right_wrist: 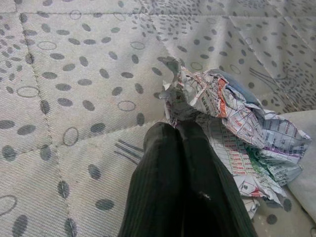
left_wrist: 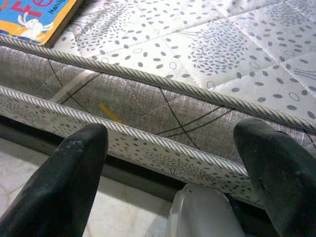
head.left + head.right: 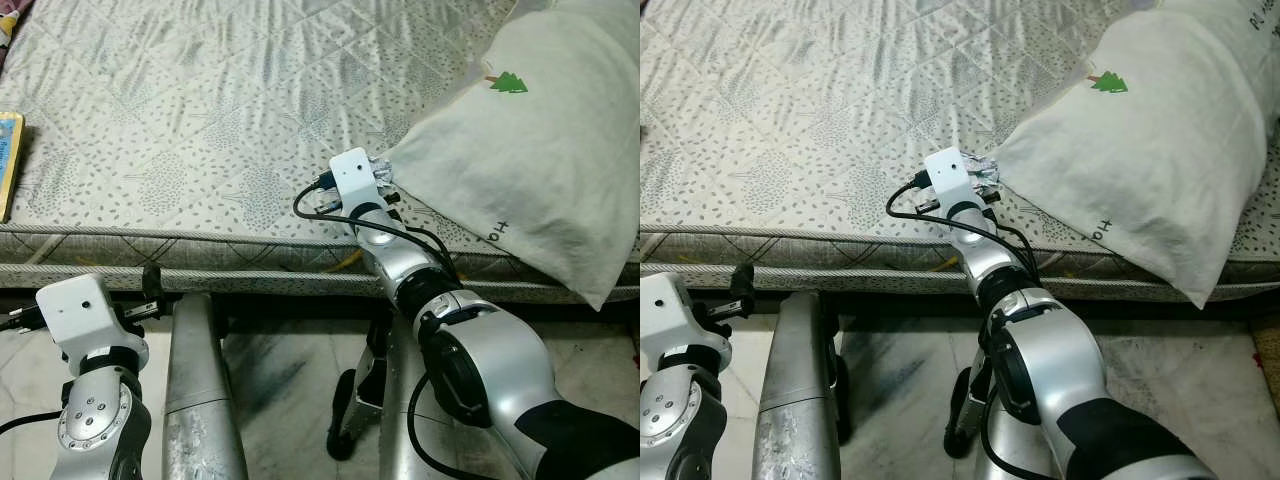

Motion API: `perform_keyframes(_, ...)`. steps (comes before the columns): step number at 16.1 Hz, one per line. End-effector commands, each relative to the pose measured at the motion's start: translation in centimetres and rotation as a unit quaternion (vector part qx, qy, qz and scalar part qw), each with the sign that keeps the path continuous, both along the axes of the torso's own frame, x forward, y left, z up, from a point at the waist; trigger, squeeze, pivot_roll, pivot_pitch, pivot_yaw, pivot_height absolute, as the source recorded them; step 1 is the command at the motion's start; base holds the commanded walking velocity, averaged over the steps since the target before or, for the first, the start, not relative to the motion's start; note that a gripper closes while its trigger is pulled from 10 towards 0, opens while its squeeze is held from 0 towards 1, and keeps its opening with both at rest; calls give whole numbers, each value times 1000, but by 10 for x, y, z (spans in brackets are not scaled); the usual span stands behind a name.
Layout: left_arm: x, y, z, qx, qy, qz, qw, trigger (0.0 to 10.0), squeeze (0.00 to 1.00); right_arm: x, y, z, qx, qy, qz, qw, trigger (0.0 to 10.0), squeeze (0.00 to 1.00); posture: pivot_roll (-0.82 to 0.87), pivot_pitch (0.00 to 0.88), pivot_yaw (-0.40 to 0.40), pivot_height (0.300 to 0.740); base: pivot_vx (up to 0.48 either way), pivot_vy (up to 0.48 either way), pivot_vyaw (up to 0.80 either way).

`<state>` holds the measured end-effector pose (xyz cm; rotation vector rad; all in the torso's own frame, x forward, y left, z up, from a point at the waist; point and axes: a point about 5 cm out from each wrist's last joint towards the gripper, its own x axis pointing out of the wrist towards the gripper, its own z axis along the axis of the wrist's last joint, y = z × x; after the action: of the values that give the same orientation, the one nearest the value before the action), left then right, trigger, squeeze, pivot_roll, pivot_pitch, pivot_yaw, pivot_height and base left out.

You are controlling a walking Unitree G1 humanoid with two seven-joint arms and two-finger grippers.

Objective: Clean up the room

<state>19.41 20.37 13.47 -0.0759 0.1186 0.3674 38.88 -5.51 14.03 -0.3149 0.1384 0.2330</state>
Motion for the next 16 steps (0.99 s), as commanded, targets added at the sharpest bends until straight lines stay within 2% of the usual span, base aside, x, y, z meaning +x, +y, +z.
perform_keyframes(1,-2,3,-4,0,10,6,1000,10000,0,1,-2,-1,9,8,-4,1000,0,0,278,234,-123,533,0,0,0)
perform_keyframes(4,1,3,-4,0,7,4,1000,10000,0,3,2,9,34,-7,15,999,0,0,265,211,-112,533,0,0,0)
perform_keyframes(6,14,-1,-6,-4,-4,-13,1000,10000,0,6,4,25,48,-39,60,996,0,0,219,164,-95,533,0,0,0)
perform_keyframes(7,23,-3,-4,-7,-17,-19,1000,10000,0,8,-3,28,68,-47,74,994,0,0,179,126,-81,533,0,0,0)
perform_keyframes(8,27,-3,-3,-9,-23,-21,999,10000,0,8,-8,29,79,-49,78,993,0,0,179,126,-81,533,0,0,0)
perform_keyframes(9,33,-4,-6,-9,-27,-26,999,10000,0,7,-26,23,105,-53,66,991,0,0,122,76,-72,533,0,0,0)
perform_keyframes(10,34,-5,-9,-12,-26,-28,999,10000,0,5,-38,18,113,-62,55,990,0,0,104,64,-69,533,0,0,0)
perform_keyframes(11,34,-5,-14,-15,-23,-30,999,10000,0,-2,-57,10,119,-89,43,988,0,0,81,50,-61,533,0,0,0)
perform_keyframes(13,34,-5,-21,-19,-18,-33,999,10000,0,-16,-79,-6,149,-96,10,984,0,0,48,40,-47,533,0,0,0)
perform_keyframes(14,34,-4,-23,-22,-17,-35,999,10000,0,-27,-85,-12,165,-105,6,981,0,0,24,33,-36,533,0,0,0)
perform_keyframes(15,32,-5,-26,-22,-14,-43,999,10000,0,-46,-90,-17,170,-116,8,978,0,0,5,32,-23,533,0,0,0)
perform_keyframes(16,30,-6,-28,-23,-11,-44,999,10000,0,-58,-92,-22,165,-118,7,979,510,0,-6,33,-20,533,0,0,0)
